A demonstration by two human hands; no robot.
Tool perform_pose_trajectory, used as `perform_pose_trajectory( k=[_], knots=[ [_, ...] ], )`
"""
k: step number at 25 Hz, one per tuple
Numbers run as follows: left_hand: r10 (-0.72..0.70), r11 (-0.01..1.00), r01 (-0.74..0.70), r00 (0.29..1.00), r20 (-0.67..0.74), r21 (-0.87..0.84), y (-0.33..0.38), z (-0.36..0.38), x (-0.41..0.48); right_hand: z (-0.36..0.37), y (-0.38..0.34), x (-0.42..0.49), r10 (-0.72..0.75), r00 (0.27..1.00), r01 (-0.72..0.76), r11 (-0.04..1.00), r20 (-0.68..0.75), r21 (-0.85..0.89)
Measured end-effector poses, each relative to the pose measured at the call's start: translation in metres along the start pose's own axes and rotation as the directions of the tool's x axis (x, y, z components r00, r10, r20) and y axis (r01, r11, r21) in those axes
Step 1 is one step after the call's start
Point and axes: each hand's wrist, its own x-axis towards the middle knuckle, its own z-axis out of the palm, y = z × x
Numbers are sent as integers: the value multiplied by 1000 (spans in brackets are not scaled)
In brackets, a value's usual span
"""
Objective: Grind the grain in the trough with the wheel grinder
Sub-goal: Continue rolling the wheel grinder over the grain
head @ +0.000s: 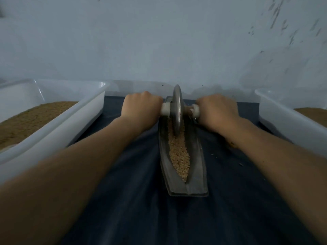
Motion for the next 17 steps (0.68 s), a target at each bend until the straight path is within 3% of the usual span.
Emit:
perform_pose_trajectory(
  k=[2,5,8,10,12,14,17],
  knots=[
    [114,993,-112,990,-81,26,-9,-5,-24,-2,11,-23,-114,992,113,993,-45,-32],
    [288,958,-279,916,-279,73,-16,-9,-58,-1,20,-74,-195,941,159,976,-278,-146],
    [210,975,-189,958,-194,120,-8,-1,-39,8,13,-59,-124,970,98,986,-209,-132],
    [85,994,-79,993,-84,73,-3,2,-6,4,1,-23,15,994,-20,999,-109,-46],
    [41,999,-40,999,34,-26,-6,4,12,-2,-6,1,47,997,-48,999,-53,-17],
    [85,994,-82,996,34,-66,-11,4,-2,-7,-1,-10,-59,998,57,996,-31,-65],
    [219,975,-224,953,-211,2,-19,6,-54,-1,15,-65,-278,921,242,958,-274,-156]
  ],
)
